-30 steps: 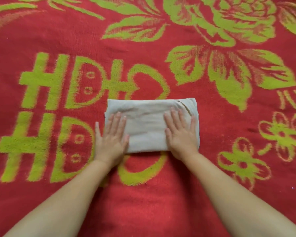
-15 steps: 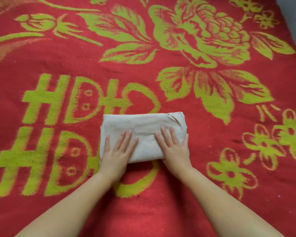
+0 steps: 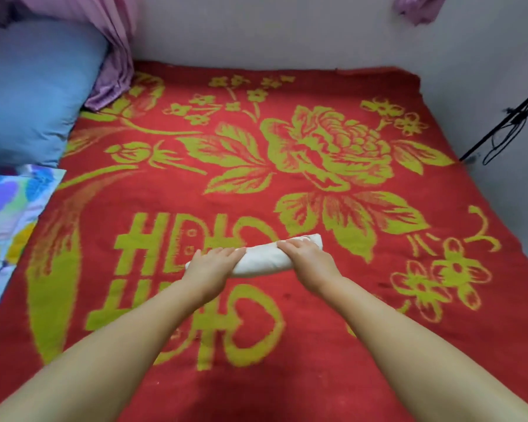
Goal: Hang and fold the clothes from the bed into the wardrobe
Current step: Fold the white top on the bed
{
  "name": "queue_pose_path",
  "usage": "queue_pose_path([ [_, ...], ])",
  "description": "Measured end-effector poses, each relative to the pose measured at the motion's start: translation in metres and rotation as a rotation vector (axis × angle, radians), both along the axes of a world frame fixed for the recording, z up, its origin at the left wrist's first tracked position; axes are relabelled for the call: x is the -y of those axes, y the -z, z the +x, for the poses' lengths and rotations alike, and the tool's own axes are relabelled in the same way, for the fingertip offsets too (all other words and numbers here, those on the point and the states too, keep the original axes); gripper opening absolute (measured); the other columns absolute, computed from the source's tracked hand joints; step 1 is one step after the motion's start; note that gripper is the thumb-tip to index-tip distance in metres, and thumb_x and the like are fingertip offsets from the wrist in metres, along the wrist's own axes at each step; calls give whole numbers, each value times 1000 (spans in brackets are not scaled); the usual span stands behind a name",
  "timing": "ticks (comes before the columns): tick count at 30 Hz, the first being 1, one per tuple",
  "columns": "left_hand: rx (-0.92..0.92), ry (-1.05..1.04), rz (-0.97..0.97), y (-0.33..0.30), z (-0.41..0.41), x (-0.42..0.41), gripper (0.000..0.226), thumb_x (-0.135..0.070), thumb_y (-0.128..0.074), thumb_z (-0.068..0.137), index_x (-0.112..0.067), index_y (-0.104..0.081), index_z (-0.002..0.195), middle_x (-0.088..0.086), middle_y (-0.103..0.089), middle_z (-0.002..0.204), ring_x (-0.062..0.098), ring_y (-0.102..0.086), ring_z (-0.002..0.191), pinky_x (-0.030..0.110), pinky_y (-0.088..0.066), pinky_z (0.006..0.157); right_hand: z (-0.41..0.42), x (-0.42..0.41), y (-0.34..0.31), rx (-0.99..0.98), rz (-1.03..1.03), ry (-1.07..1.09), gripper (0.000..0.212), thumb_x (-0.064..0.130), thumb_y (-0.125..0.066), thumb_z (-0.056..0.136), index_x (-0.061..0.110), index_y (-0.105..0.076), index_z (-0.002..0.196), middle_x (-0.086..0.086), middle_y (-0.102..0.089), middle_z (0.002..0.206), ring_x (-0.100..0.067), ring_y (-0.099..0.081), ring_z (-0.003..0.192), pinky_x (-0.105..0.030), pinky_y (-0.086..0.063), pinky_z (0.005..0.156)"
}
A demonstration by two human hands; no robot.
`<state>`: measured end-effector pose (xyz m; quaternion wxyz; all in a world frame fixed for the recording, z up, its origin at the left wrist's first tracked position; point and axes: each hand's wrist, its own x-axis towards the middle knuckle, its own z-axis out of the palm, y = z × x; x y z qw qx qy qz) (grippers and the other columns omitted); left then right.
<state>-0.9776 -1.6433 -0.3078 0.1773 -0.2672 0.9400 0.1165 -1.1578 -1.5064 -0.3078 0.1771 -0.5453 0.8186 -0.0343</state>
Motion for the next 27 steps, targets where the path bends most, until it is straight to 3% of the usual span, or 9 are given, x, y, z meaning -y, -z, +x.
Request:
queue_pose_path([
  [7,-40,37,-151,-128,29,2,72,0,-41,88,-29,-18,150,-2,-36,150,25,-40,131,49,-37,100,21,3,-127,-74,-84,-55,63,-3,-43,89,28,-40,143,1,-46,143,-25,-41,129,-36,-45,93],
  [11,-55,-95,-221,-182,64,-8,71,1,-40,88,-29,-21,149,-1,-40,146,26,-42,129,51,-34,103,43,14,-176,-75,-150,-160,60,-4,-46,87,27,-46,138,-2,-54,132,-28,-52,118,-36,-48,80],
  [16,-62,-288,-282,-207,113,-47,68,0,-41,88,-29,-24,148,0,-44,141,26,-47,124,47,-41,97,75,19,-206,-102,-142,-396,50,-1,-46,88,23,-50,132,-5,-59,123,-29,-57,111,-45,-52,82],
  [20,-47,-475,-235,-216,157,-95,60,-5,-47,89,-28,-32,143,2,-49,137,27,-49,122,46,-44,93,110,15,-220,-150,-116,-590,51,4,-47,91,28,-46,137,-2,-56,127,-26,-57,113,-42,-52,83],
  [23,-19,-638,-215,-224,211,-140,54,-5,-45,88,-27,-38,136,2,-51,132,28,-50,120,45,-44,89,163,9,-227,-127,-81,-799,52,5,-48,90,27,-46,137,-2,-57,127,-26,-57,115,-42,-50,88],
  [27,10,-852,-215,-238,300,-201,59,1,-42,86,-23,-35,140,3,-46,139,27,-45,126,45,-42,96,255,-2,-241,-68,-61,-1034,58,3,-49,87,28,-45,139,-2,-56,129,-25,-56,118,-38,-49,89],
])
